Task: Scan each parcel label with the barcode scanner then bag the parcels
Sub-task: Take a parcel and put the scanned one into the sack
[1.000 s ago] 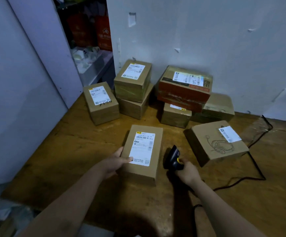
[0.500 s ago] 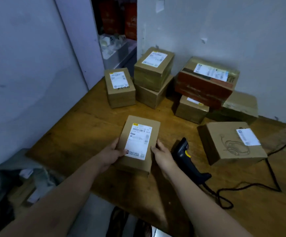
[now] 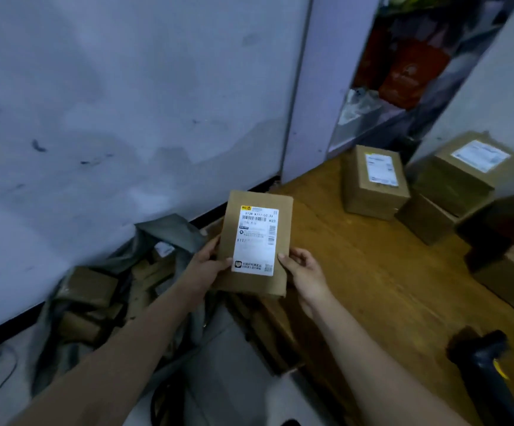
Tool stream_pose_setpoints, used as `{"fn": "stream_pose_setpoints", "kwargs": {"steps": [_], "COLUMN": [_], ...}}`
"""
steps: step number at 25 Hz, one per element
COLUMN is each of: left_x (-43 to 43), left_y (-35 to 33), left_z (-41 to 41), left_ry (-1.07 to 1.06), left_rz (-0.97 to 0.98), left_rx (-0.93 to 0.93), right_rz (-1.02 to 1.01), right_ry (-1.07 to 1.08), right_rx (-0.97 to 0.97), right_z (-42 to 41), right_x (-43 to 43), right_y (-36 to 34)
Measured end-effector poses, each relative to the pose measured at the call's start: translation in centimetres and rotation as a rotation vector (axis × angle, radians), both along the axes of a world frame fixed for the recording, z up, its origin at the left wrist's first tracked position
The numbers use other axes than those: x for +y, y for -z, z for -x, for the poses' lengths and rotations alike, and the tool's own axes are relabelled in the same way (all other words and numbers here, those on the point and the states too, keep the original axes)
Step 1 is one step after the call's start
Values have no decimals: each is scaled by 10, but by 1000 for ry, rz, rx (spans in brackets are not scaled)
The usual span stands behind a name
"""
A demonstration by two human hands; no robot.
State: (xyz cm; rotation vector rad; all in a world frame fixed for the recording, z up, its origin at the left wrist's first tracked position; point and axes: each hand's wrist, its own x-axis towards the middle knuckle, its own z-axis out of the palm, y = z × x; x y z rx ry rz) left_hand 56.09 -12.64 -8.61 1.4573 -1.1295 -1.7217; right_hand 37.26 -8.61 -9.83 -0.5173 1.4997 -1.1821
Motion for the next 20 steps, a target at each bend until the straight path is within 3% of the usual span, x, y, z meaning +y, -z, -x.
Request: {"fn": "stream_pose_setpoints", "kwargs": {"steps": [4,11,15,20], "left_x": [-16,-9,-16,-52], "left_y": [31,91,100,102], "left_z": [-117,-282,-342,-379], "left_ry": [-193,-364,-451,-336], "left_rz": [-102,-383,-336,-250], "left_rx": [68,-9,-72,-359], "right_rz": [-91,-435,-422,-426], "right_ry": [-202,-547,-582,-644], "right_rx": [24,33,44,100], "right_z": [-112,-277,-348,-388], "right_x": [-48,-77,-103,-139], "right_y": [18,74,78,72]}}
